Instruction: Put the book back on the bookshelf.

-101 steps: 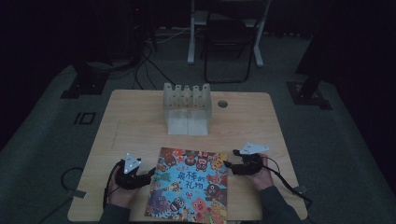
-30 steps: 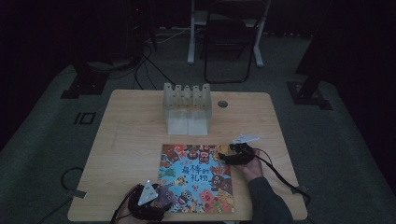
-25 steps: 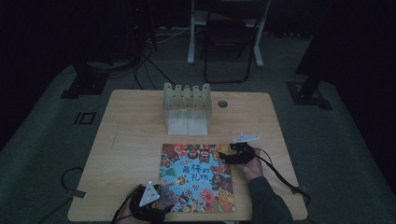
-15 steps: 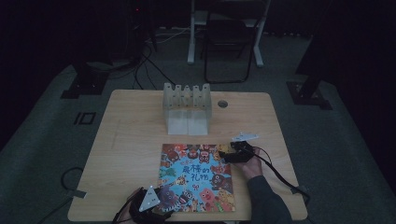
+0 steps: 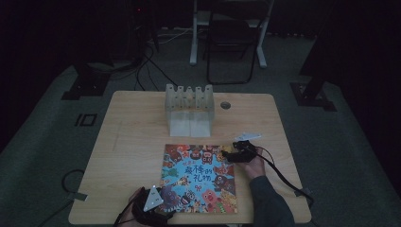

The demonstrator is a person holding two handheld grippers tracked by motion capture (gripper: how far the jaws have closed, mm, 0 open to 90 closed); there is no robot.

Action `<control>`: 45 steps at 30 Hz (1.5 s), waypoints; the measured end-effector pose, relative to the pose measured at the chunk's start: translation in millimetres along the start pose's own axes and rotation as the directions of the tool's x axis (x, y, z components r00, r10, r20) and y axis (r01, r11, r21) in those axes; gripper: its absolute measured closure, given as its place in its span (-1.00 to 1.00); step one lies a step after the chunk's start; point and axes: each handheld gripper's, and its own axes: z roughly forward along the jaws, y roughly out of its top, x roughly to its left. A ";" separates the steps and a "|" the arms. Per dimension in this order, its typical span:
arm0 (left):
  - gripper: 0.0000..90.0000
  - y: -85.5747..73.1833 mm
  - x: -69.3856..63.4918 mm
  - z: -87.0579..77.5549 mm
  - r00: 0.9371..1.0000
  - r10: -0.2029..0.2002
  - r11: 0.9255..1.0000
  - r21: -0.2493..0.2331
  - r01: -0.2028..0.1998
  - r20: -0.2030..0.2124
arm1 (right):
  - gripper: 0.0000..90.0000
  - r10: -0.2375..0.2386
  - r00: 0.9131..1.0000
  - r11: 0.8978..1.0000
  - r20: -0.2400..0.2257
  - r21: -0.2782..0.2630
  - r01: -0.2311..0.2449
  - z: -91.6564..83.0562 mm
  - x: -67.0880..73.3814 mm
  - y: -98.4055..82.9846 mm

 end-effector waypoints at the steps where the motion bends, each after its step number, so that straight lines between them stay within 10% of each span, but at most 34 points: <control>1: -0.86 0.4 1.5 0.1 1.000 -0.004 1.000 0.005 0.004 0.001 | -0.37 -0.010 1.000 1.000 -0.003 -0.003 0.010 0.3 -0.8 0.3; 23: -0.77 15.7 -9.0 4.8 0.999 0.041 0.995 -0.097 -0.037 0.034 | -0.36 0.076 0.988 0.996 -0.132 -0.035 -0.082 5.0 -10.9 4.9; 45: -0.92 43.0 -52.8 31.5 0.983 0.181 0.975 -0.139 -0.175 0.029 | -0.36 0.078 0.981 0.987 -0.179 -0.122 -0.101 -21.1 -9.8 25.8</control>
